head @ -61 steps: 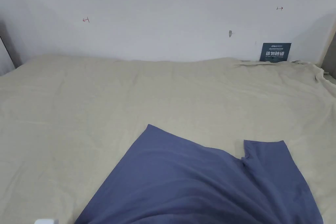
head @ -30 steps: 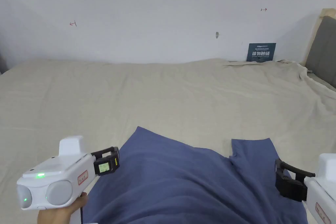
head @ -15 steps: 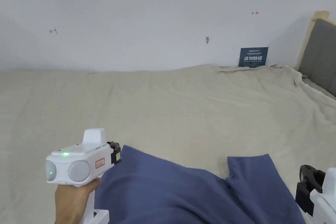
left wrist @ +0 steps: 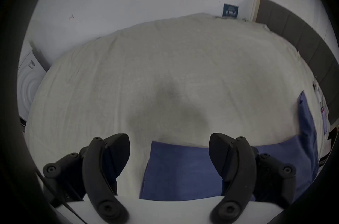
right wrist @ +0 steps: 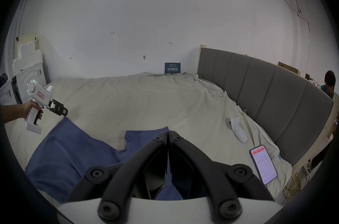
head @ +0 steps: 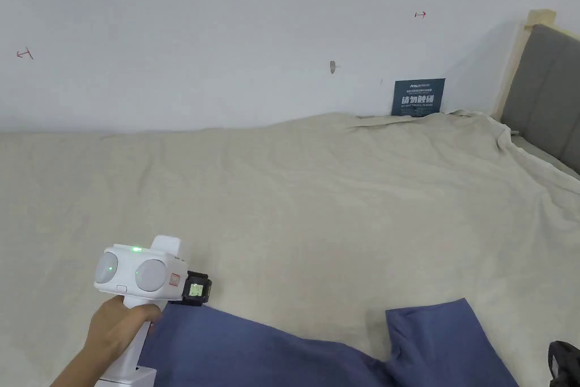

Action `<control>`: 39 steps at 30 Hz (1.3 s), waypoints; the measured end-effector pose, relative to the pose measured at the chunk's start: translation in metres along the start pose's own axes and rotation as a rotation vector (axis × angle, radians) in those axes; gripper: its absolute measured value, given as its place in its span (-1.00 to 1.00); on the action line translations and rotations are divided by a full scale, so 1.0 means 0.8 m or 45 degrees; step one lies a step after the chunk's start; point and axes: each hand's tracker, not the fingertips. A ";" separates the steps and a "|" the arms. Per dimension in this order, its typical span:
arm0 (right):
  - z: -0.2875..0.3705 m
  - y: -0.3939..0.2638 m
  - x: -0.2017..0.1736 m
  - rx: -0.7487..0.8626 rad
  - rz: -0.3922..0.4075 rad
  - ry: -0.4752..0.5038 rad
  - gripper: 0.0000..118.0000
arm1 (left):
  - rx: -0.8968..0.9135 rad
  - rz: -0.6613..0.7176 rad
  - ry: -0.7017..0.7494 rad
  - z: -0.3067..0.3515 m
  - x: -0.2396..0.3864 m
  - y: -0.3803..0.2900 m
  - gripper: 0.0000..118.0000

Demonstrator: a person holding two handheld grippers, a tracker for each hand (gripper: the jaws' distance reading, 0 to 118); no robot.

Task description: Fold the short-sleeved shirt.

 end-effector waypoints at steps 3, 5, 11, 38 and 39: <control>-0.006 -0.007 0.005 -0.024 0.000 -0.020 -0.99 | -0.132 0.016 -0.008 -0.028 -0.003 -0.003 0.57; -0.008 -0.011 0.008 -0.042 -0.003 -0.024 -0.99 | -0.132 0.026 0.009 -0.032 -0.005 -0.011 0.47; -0.013 -0.018 0.016 -0.090 -0.007 -0.020 -0.99 | -0.129 0.087 -0.079 -0.026 -0.006 -0.018 -0.03; -0.166 -0.132 0.046 -0.757 -0.104 -0.023 -0.14 | 0.163 0.027 -0.190 0.166 0.018 -0.067 -1.00; -0.153 -0.125 0.037 -0.743 -0.096 -0.024 -0.51 | 0.163 0.030 -0.191 0.168 0.018 -0.070 -1.00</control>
